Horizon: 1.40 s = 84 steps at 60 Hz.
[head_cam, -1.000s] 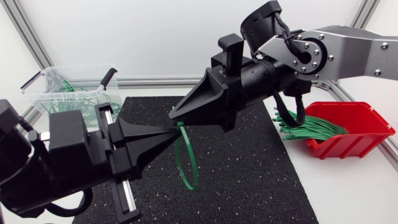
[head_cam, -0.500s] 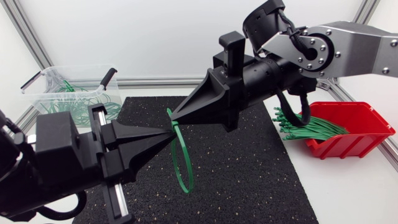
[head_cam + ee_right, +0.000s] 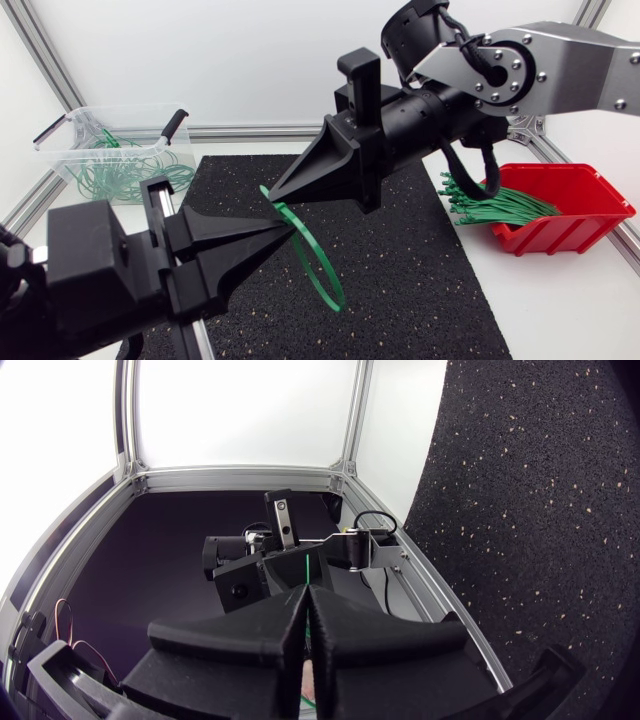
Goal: Take a green cable tie from the red box, thread the tail through the head to close it, then place it in the transparent bin on the left.
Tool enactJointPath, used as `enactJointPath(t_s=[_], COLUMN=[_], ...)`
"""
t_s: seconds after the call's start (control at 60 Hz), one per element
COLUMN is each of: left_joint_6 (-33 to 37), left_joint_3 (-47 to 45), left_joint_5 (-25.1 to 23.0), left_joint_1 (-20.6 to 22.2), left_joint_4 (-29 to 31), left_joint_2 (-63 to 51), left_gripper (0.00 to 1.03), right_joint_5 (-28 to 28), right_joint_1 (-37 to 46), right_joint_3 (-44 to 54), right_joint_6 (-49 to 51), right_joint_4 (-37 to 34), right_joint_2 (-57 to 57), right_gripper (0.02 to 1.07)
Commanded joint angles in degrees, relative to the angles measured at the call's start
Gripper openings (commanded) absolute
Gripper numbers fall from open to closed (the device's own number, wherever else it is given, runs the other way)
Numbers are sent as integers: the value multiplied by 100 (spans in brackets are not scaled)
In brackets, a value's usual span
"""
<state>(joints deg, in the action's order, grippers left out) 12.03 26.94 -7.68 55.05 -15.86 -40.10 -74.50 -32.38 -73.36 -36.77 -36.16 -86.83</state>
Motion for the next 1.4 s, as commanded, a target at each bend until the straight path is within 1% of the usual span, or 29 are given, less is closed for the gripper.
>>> enactJointPath(t_s=[0.0,0.183,0.25,0.3,0.317,0.35,0.383,0.417,0.45,0.467,0.5,0.533,0.567,0.617,0.633,0.65,0.667,0.7,0.767,0.833,0.867,0.917,0.983,1.05,1.15,1.233,1.3,1.383], left_joint_6=[54,36,-78,-105,-122,-201,-324,-500,-650,-667,-693,-737,-817,-825,-825,-825,-825,-817,-773,-764,-764,-764,-781,-887,-1054,-1142,-1142,-1142], left_joint_3=[-4,-4,13,31,31,40,110,198,233,242,303,347,409,523,584,602,681,778,1015,1314,1463,1753,2246,2826,3661,4293,4759,5251], left_joint_5=[-251,-163,-155,-155,-155,-260,-533,-831,-1121,-1209,-1482,-1552,-1543,-1499,-1455,-1447,-1411,-1341,-1025,-823,-761,-541,-366,-181,-5,197,434,601], left_joint_1=[296,340,129,-205,-310,-688,-1057,-1550,-2095,-2244,-2745,-3061,-3228,-3501,-3650,-3703,-3861,-4037,-4301,-4635,-4819,-5065,-5364,-5742,-6173,-6419,-6568,-6630], left_joint_4=[-40,-49,-5,83,92,162,364,549,601,645,795,821,865,962,1023,1050,1111,1155,1243,1331,1348,1340,1436,1507,1656,1665,1674,1849], left_joint_2=[28,-42,-77,-86,-95,-130,-148,-227,-420,-473,-622,-728,-877,-1114,-1185,-1211,-1290,-1396,-1615,-1879,-2002,-2239,-2609,-3022,-3531,-3918,-4287,-4762], left_gripper=[4,4,4,4,4,4,4,4,4,4,4,4,4,4,4,4,4,4,4,4,4,4,4,4,4,4,4,4], right_joint_5=[278,296,287,287,296,296,304,366,630,753,972,1201,1421,1728,1816,1860,1948,2115,2546,2730,2888,3170,3354,3759,4260,4646,4804,4901], right_joint_1=[-31,-31,-31,-5,21,92,188,259,285,294,303,303,303,303,303,311,347,408,505,654,689,733,777,768,689,610,575,575], right_joint_3=[-117,-11,94,156,173,200,217,226,244,252,270,287,296,305,296,287,287,270,279,279,287,314,419,604,894,1166,1281,1404], right_joint_6=[74,83,91,144,162,179,206,302,452,513,672,874,1076,1375,1436,1454,1507,1603,1823,1928,1937,2008,2016,2008,2008,2016,2016,2025], right_joint_4=[101,92,65,57,48,57,57,13,-66,-102,-181,-312,-409,-567,-611,-629,-664,-699,-699,-690,-690,-673,-559,-356,-66,162,180,180], right_joint_2=[-238,-168,78,263,315,377,421,421,421,403,368,324,289,140,78,52,-27,-106,-229,-282,-273,-229,-98,113,439,729,878,1054], right_gripper=[8,8,8,8,11,20,29,42,54,58,66,74,82,98,103,103,103,103,104,104,103,103,103,103,103,103,103,103])
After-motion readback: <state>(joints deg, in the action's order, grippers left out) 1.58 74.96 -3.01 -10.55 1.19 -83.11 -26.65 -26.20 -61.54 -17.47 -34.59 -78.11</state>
